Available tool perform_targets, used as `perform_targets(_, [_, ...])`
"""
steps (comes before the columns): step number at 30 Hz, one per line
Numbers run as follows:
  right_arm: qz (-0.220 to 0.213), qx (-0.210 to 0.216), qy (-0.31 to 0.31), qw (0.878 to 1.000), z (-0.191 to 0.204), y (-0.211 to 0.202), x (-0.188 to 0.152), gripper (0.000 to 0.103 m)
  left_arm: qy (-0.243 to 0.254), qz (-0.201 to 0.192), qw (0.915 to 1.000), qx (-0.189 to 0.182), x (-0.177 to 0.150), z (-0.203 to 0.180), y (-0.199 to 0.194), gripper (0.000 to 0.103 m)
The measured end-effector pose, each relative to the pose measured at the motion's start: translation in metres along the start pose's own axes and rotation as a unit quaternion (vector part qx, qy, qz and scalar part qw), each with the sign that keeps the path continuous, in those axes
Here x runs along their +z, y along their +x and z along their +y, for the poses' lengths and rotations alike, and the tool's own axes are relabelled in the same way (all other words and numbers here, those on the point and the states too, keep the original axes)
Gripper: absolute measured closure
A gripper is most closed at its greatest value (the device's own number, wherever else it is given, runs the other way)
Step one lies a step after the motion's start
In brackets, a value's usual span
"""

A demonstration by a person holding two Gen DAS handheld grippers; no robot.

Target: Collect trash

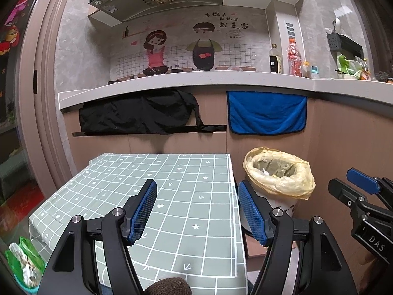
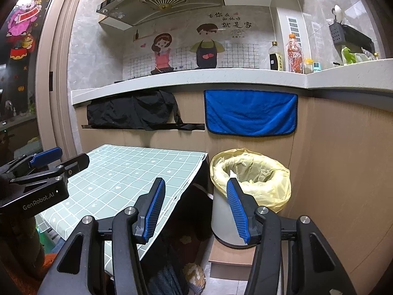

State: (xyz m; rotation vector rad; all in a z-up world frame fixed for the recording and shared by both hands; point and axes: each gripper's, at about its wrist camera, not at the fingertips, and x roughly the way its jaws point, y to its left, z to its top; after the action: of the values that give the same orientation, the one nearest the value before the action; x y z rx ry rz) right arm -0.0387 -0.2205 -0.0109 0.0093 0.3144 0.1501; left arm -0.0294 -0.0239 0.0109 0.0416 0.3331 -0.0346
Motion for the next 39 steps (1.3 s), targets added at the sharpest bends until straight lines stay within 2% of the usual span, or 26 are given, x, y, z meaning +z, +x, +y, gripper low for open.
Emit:
perform_targets(25, [-0.007, -0.012, 0.007, 1.000, -0.0057, -0.0060, 0.0023, 0.054, 0.008, -0.003, 0.9999, -0.007, 0.0011, -0.0062, -0.0003, 0.034])
perform_targets(39, [-0.002, -0.014, 0.008, 1.000, -0.0056, -0.0079, 0.0034, 0.054, 0.005, 0.011, 0.9998, -0.017, -0.0003, 0.0016, 0.0076, 0.034])
